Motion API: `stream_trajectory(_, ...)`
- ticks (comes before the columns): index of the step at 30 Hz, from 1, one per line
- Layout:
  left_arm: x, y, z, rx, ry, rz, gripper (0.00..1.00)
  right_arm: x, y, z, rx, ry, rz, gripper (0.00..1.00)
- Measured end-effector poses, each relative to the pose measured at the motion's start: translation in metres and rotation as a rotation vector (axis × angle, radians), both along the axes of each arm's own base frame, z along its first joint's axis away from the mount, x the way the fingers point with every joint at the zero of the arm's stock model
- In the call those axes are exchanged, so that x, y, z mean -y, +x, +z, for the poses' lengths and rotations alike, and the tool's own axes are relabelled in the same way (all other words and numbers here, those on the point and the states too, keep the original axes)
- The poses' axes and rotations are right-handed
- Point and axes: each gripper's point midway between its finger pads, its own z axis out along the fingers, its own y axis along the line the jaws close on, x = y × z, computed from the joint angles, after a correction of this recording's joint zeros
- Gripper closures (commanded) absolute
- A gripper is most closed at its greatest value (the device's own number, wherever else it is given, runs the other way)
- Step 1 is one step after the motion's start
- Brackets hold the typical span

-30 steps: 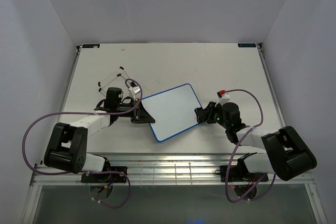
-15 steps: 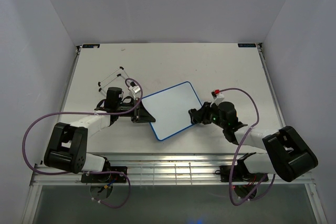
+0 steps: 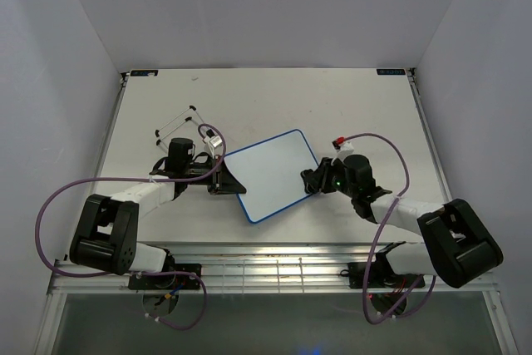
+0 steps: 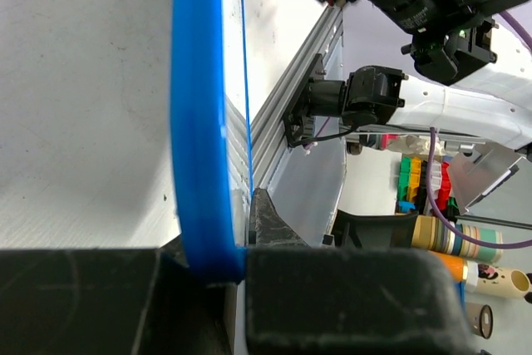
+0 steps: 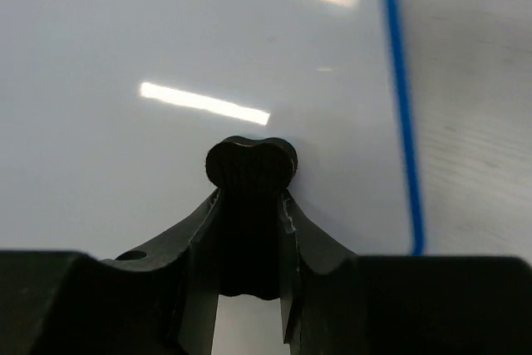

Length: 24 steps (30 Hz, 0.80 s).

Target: Erase the whiteboard

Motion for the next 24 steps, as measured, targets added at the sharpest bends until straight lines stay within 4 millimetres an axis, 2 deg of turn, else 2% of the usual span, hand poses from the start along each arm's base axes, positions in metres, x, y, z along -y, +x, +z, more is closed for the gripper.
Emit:
stream_trajectory(3, 0.000, -0.002, 0.001, -0.008, -0.005, -0.009, 1.00, -0.042, -0.020, 0.020, 0.065, 0.055, 0.211, 0.92)
stream_trajectory(6, 0.001, -0.004, 0.002, -0.009, -0.012, -0.016, 1.00, -0.086, -0.035, 0.049, 0.137, 0.116, 0.405, 0.92)
stream_trajectory(9, 0.001, -0.004, 0.002, -0.010, -0.013, -0.017, 1.00, -0.118, -0.030, 0.079, 0.213, 0.152, 0.505, 0.92)
stream_trajectory(11, 0.001, -0.004, 0.002, -0.010, -0.013, -0.018, 1.00, -0.128, -0.016, 0.091, 0.246, 0.152, 0.503, 0.92)
stream_trajectory(13, 0.001, -0.004, 0.002, -0.011, -0.013, -0.018, 1.00, -0.126, 0.000, 0.090, 0.246, 0.137, 0.465, 0.92)
stream_trajectory(15, 0.001, -0.004, 0.002, -0.009, -0.012, -0.019, 1.00, -0.113, 0.015, 0.079, 0.223, 0.111, 0.403, 0.92)
stream_trajectory(20, 0.000, -0.004, 0.001, -0.009, -0.008, -0.017, 1.00, -0.049, 0.042, 0.033, 0.107, 0.016, 0.181, 0.92)
stream_trajectory(22, 0.000, -0.005, 0.000, -0.024, -0.004, -0.012, 1.00, -0.028, 0.050, 0.022, 0.069, -0.002, 0.109, 0.92)
stream_trajectory(24, 0.000, -0.005, 0.000, -0.027, -0.005, -0.012, 1.00, -0.015, 0.054, 0.017, 0.044, -0.015, 0.062, 0.92)
